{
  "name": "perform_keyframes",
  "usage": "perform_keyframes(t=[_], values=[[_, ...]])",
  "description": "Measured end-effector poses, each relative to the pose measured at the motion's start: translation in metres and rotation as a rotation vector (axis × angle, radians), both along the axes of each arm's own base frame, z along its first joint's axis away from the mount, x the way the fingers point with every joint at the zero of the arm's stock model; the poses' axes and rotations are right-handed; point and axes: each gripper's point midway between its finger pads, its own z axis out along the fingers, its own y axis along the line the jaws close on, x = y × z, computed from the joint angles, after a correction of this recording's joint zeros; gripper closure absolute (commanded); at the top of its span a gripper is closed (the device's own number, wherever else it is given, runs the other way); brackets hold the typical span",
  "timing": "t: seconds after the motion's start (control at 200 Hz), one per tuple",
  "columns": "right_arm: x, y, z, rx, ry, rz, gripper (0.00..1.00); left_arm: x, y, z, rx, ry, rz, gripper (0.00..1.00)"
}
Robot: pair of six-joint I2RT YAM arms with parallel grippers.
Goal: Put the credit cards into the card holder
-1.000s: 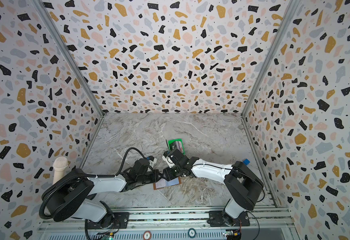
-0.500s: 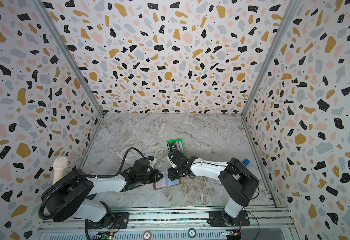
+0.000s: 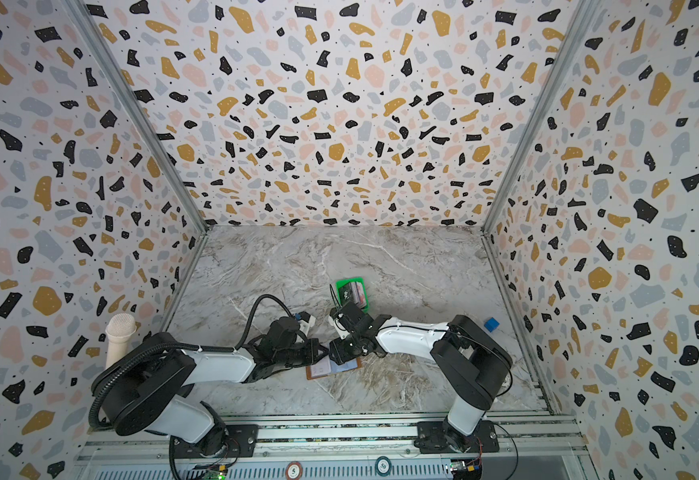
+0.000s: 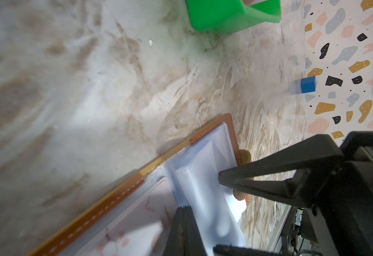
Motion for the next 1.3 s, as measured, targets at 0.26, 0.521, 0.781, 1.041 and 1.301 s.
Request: perform_keyframes(t=[0.26, 0.521, 0.781, 1.041, 1.301], values=[[-0.014, 0.013, 0.005, 0.059, 0.046, 0.055, 0.48, 0.0, -0.003, -0.002, -0.012, 0.005, -0.009, 1.0], [-0.024, 0.022, 0.011, 0.077, 0.058, 0.092, 0.48, -0.001, -0.004, -0.002, -0.027, 0.015, -0.002, 1.0], [-0.023, 0.029, 0.017, 0.092, 0.045, 0.102, 0.48, -0.002, 0.01, 0.017, -0.021, 0.01, 0.032, 1.0], [-0.02, 0.053, 0.013, 0.084, 0.034, 0.145, 0.49, 0.011, 0.052, 0.044, 0.025, -0.043, 0.158, 1.0], [-0.037, 0.095, 0.024, 0.044, -0.045, 0.301, 0.48, -0.004, 0.072, 0.036, 0.05, -0.018, 0.182, 0.95]])
